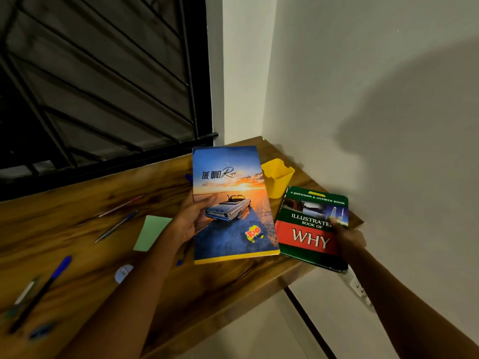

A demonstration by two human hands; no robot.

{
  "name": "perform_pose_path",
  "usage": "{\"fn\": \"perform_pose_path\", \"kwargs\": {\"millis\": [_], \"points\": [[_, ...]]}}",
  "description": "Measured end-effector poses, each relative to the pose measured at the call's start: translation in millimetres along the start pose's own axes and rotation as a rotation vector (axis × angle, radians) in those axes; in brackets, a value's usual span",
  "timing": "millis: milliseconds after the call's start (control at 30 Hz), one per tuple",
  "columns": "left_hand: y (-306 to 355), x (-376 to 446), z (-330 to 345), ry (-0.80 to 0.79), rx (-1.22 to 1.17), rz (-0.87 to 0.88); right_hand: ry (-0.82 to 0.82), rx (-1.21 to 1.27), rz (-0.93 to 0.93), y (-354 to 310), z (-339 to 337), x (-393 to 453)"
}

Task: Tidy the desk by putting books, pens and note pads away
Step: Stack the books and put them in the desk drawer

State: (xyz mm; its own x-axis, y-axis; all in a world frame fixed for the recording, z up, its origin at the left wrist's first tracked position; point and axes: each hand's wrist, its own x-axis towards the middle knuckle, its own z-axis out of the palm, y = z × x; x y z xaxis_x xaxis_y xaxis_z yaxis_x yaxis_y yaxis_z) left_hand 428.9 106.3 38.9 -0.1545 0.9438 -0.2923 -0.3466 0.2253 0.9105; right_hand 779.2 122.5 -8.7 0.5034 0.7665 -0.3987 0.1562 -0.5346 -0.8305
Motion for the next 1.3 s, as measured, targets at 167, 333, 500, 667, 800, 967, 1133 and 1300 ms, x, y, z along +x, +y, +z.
{"fn": "perform_pose_path", "kwargs": {"millis": [167,333,500,667,800,967,1133,1300], "points": [[3,-18,-10,0.088,-0.003,0.034,0.159,-0.093,-0.048,-10,-7,-24],[15,-43,-28,0.158,-0.048,0.091,0.205,0.019,0.034,1,-30,-43],[29,-67,-42,0.213,-0.022,0.135,0.144,0.152,-0.005,-6,-34,-80],[37,-93,-57,0.315,0.069,0.179,-0.076,0.301,-0.159,-34,2,-129],[37,-118,-70,0.382,0.104,0.194,-0.285,0.284,-0.240,-50,55,-183],[44,-148,-103,0.408,0.136,0.203,-0.479,0.217,-0.286,-58,123,-240],[53,-177,-148,0.405,0.074,0.169,-0.577,0.143,-0.295,-53,168,-277],[51,-197,-183,0.362,-0.035,0.164,-0.593,0.089,-0.305,-50,194,-314]]}}
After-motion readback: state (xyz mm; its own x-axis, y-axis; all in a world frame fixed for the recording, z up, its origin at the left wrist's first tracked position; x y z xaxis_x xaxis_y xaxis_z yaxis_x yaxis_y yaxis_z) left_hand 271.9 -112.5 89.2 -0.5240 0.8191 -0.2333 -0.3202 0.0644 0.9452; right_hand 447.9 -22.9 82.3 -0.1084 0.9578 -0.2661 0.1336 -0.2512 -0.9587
